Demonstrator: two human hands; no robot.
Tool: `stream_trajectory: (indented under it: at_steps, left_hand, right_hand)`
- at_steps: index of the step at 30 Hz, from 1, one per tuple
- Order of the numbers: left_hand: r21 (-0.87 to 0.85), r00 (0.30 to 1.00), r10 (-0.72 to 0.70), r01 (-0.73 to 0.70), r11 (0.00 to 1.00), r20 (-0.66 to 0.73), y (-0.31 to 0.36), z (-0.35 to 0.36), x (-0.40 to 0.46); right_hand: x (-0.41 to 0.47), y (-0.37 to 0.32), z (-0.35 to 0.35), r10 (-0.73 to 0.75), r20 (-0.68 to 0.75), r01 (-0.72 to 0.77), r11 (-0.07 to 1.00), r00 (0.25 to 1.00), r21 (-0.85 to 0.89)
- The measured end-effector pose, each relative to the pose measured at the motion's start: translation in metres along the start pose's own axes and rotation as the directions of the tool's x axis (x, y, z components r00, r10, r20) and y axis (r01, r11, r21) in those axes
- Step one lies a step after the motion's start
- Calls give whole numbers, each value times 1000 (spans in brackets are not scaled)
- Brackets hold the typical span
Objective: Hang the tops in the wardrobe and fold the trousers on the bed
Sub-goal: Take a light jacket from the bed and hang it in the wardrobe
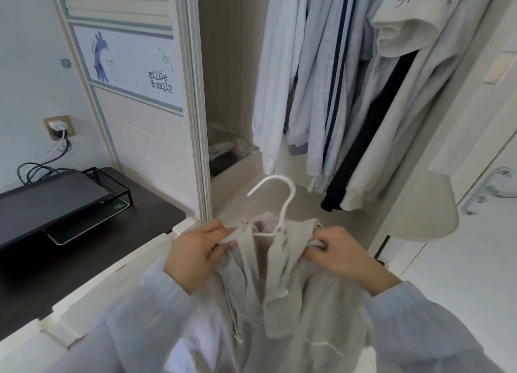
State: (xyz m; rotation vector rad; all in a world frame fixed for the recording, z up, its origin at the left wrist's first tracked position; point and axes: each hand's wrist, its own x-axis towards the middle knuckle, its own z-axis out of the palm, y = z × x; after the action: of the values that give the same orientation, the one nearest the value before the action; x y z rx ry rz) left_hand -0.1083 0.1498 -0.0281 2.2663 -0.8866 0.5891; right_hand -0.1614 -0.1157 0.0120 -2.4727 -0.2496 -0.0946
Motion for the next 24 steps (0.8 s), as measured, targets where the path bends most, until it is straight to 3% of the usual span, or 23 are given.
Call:
stream_trajectory:
  at_steps: [3, 5, 6, 10, 13, 15, 18, 22, 24]
  left_hand:
    - [-19, 977, -210, 209, 978, -48, -14, -26, 15]
    - [-99, 944, -329, 325, 940, -24, -14, -35, 28]
    - [-104, 947, -319, 315, 944, -34, -11, -34, 34]
    - [12, 995, -65, 64, 998, 81, 15, -24, 45]
    - [292, 983, 167, -181, 939, 72, 26, -11, 49]
    - [278, 965, 257, -263, 924, 58, 30, -6, 56]
    - [229, 942, 336, -326, 917, -6, 30, -9, 70]
    - [260, 931, 351, -315, 913, -101, 27, -19, 88]
    - [262, 925, 369, -333, 906, -97, 27, -23, 97]
  right_hand:
    - [-8, 11, -29, 129, -194, -92, 978, 972, 189]
    - [-11, 12, -35, 168, -232, -104, 959, 958, 264]
    - [-11, 12, -34, 182, -220, -118, 955, 958, 274]
    - [-16, 13, -27, 195, -186, -128, 939, 963, 320]
    - [-18, 11, -26, 180, -162, -113, 928, 970, 355]
    - [-20, 8, -26, 168, -149, -102, 922, 974, 373]
    - [-23, 6, -31, 154, -146, -86, 916, 977, 392]
    - [-30, 17, -49, 134, -172, -107, 981, 976, 160]
    - [-35, 19, -55, 118, -222, -80, 981, 968, 174]
